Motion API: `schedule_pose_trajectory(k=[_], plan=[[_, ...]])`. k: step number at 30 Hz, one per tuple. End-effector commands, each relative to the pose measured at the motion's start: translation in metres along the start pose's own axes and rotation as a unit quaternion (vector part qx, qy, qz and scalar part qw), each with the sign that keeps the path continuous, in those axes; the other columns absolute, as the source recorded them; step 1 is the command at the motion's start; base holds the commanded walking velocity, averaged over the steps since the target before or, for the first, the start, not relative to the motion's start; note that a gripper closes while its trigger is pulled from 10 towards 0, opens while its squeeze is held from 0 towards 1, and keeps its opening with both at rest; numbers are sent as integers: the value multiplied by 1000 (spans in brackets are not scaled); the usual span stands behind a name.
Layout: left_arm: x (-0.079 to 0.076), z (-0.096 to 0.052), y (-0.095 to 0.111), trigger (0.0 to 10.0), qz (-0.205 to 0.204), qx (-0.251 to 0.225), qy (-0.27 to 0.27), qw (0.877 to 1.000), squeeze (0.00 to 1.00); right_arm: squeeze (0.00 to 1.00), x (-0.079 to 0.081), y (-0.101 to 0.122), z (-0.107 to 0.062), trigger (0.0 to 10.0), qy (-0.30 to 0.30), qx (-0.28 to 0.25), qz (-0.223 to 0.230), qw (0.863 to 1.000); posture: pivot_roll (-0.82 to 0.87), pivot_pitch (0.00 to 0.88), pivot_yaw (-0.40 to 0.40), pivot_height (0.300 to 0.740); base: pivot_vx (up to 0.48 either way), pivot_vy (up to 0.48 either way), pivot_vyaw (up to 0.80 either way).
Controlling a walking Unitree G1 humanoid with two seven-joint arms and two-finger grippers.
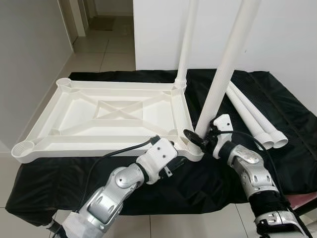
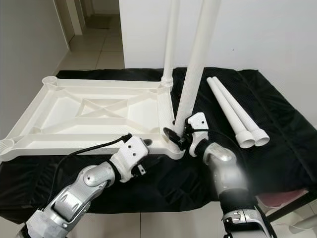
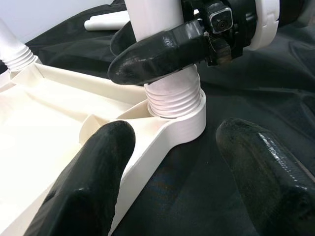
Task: Building children table
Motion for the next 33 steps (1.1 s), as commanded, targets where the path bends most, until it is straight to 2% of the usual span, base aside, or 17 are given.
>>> schedule_pose_trajectory(k=[1,2,3,6,11,16,18,21,24,27,29,32,33], plan=[[-1,-1,0,10000,5,5,-13,1000,0,0,2,-5,1,4667,13,12,-6,1000,4,2,-1,740,0,0,0],[-1,-1,0,10000,5,5,-13,1000,0,0,2,-5,1,4667,13,12,-6,1000,4,2,-1,740,0,0,0],[-1,-1,0,10000,5,5,-13,1000,0,0,1,-7,1,10000,11,12,-3,1000,4,2,-1,740,0,0,0],[-1,-1,0,10000,4,5,-13,1000,0,0,2,-8,1,10000,0,10,3,1000,2,7,-4,740,0,0,0],[-2,-1,0,10000,2,5,-12,1000,0,0,3,-11,4,10000,-59,7,27,998,2,10,-8,740,0,0,0],[-3,-1,0,10000,1,5,-11,1000,0,0,2,-11,5,10000,-94,9,26,995,3,11,-13,740,0,0,0],[-3,-1,0,10000,-1,5,-12,1000,0,0,3,-12,6,10000,-169,12,44,985,3,11,-13,740,0,0,0],[-4,-1,0,10000,-1,5,-12,1000,0,0,3,-13,5,10000,-200,15,46,979,1,9,-22,740,0,0,0],[-5,-1,0,10000,-2,4,-12,1000,0,0,13,-14,4,10000,-269,15,68,961,0,8,-26,740,0,0,0],[-5,-1,0,10000,-3,4,-12,1000,0,0,17,-14,3,10000,-294,17,73,953,2,7,-29,740,0,0,0],[-5,-1,-1,10000,-3,5,-12,1000,0,0,23,-12,-1,10000,-361,11,81,929,2,6,-30,740,0,0,0],[-5,-1,-1,10000,-3,5,-12,1000,0,0,27,-13,-1,10000,-374,13,93,923,7,3,-33,740,0,0,0],[-5,-1,-1,10000,-3,6,-12,1000,0,0,31,-13,-2,10000,-394,12,100,914,7,3,-33,740,0,0,0]])
Point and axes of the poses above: a point about 5 cm out from each wrist's last joint towards the gripper, its own z axis pointing out of the wrist towards the gripper, its own y axis along the axis of the wrist's last joint, x = y × z, the point moved 2 cm from there along z, pointing out of the wrist towards the gripper, and after that the axes turned 1 degree about z, right-handed, at the moved point
